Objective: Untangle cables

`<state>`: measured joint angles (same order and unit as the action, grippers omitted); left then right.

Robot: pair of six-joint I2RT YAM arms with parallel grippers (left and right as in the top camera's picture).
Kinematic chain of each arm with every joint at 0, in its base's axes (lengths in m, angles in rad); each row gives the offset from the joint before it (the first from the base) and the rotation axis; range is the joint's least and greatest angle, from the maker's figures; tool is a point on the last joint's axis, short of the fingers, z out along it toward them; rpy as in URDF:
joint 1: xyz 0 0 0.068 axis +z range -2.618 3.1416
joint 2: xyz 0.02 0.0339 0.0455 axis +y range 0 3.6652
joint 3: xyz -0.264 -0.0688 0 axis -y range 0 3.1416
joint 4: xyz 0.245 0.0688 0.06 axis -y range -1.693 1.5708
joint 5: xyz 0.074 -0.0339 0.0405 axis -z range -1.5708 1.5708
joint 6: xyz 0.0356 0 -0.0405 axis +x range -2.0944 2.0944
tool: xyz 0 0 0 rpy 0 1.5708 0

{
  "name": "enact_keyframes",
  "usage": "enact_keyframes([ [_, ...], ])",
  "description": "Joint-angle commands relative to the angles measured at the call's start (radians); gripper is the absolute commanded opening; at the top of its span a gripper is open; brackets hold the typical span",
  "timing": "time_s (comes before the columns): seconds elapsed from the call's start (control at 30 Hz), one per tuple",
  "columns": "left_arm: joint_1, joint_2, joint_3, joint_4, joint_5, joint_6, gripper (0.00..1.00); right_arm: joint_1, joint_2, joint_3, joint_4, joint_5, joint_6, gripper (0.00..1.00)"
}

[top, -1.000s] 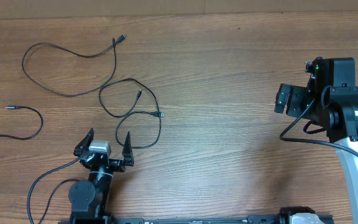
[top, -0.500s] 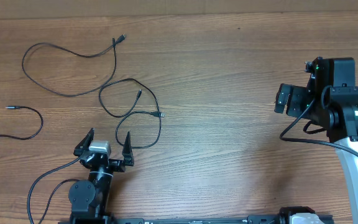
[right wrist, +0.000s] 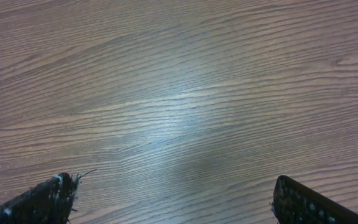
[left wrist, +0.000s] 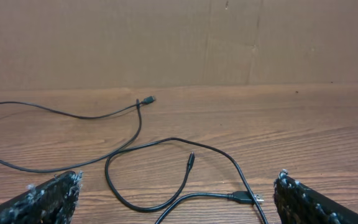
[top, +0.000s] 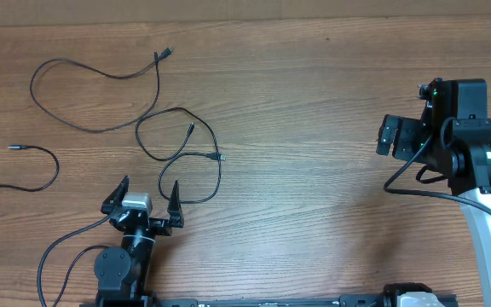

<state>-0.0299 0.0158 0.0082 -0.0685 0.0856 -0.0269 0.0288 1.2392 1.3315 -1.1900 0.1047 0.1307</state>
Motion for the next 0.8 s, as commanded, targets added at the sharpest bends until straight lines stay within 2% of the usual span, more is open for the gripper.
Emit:
enact_keyframes([
  [0.0,0.010,-0.012,-0.003,-0.005,-0.007,-0.003,1.00,0.006,0.001,0.023,0.006,0.007,0.008,1.00],
  [0.77,0.010,-0.012,-0.003,-0.005,-0.007,-0.003,1.00,0.005,-0.024,0.023,0.007,0.007,0.008,1.00],
])
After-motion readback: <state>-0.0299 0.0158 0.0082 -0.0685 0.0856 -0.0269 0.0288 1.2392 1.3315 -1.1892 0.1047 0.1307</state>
